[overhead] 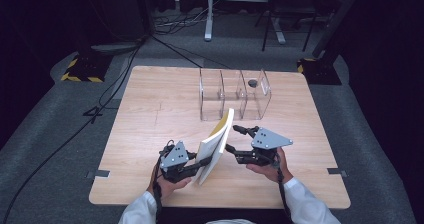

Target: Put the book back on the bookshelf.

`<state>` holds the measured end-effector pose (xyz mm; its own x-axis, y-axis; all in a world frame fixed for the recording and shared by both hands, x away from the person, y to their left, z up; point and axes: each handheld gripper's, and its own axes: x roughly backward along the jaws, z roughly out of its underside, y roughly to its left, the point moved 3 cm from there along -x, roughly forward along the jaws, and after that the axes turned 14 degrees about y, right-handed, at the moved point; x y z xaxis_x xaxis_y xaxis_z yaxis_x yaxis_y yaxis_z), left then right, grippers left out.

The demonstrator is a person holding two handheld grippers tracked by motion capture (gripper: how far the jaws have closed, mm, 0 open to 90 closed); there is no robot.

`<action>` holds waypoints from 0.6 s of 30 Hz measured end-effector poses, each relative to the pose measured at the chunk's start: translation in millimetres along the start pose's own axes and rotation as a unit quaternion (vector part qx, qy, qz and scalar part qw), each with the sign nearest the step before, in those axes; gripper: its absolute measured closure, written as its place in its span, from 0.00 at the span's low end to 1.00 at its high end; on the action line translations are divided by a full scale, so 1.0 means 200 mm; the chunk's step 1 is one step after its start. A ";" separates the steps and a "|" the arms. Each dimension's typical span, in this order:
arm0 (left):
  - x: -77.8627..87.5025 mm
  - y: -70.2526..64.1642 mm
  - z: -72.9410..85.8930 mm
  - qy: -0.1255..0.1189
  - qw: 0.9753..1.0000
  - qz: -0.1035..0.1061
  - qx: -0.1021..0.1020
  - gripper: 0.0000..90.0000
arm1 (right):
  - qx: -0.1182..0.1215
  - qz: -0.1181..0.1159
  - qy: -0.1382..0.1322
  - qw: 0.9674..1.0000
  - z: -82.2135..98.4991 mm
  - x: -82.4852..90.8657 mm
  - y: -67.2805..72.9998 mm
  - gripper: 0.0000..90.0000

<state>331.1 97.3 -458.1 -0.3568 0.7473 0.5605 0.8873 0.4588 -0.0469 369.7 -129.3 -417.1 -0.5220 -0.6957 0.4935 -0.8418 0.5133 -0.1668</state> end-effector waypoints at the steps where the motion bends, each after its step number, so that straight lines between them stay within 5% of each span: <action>1: -0.01 0.00 -0.01 -0.002 1.000 0.005 0.000 0.84 | -0.005 0.001 -0.004 1.000 0.00 0.01 -0.01 0.38; 10: -0.13 0.01 -0.09 -0.022 0.999 0.032 -0.001 0.84 | -0.017 0.024 -0.012 1.000 0.02 0.08 -0.10 0.38; 18: -0.17 0.01 -0.12 -0.011 0.999 0.025 -0.017 0.83 | -0.023 0.025 -0.006 0.999 0.05 0.13 -0.14 0.36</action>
<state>351.2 61.2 -458.0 -0.3176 0.7791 0.5405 0.9137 0.4038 -0.0453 379.5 -167.1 -409.3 -0.5649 -0.6748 0.4748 -0.8076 0.5701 -0.1507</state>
